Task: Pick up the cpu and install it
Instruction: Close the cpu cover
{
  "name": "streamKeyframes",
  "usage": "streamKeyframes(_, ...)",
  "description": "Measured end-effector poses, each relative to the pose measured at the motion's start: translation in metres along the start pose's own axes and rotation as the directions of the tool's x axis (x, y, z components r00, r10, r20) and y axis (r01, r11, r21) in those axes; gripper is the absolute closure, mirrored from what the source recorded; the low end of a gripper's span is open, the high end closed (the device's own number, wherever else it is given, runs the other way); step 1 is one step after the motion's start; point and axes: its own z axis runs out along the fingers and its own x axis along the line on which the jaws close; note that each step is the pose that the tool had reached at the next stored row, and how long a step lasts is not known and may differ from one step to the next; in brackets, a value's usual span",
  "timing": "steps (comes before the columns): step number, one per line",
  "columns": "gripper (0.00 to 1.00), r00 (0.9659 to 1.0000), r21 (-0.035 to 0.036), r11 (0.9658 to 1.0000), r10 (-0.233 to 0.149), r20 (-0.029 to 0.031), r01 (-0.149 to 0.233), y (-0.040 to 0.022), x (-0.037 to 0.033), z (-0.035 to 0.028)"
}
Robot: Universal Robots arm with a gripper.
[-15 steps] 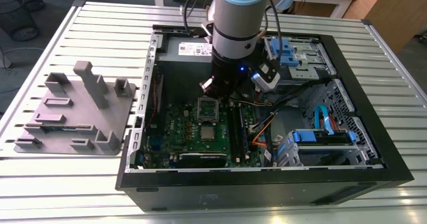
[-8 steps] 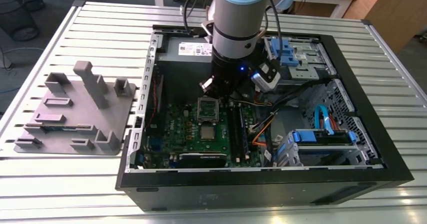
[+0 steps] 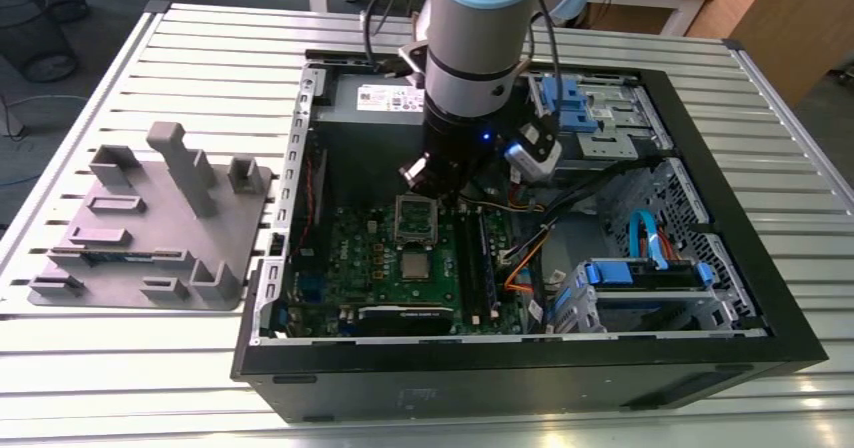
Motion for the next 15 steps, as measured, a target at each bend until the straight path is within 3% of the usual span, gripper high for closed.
streamKeyframes(15,0.89,0.9989,-0.0022,0.9989,-0.048,-0.0015,0.048,-0.0015,0.0006,-0.0071)
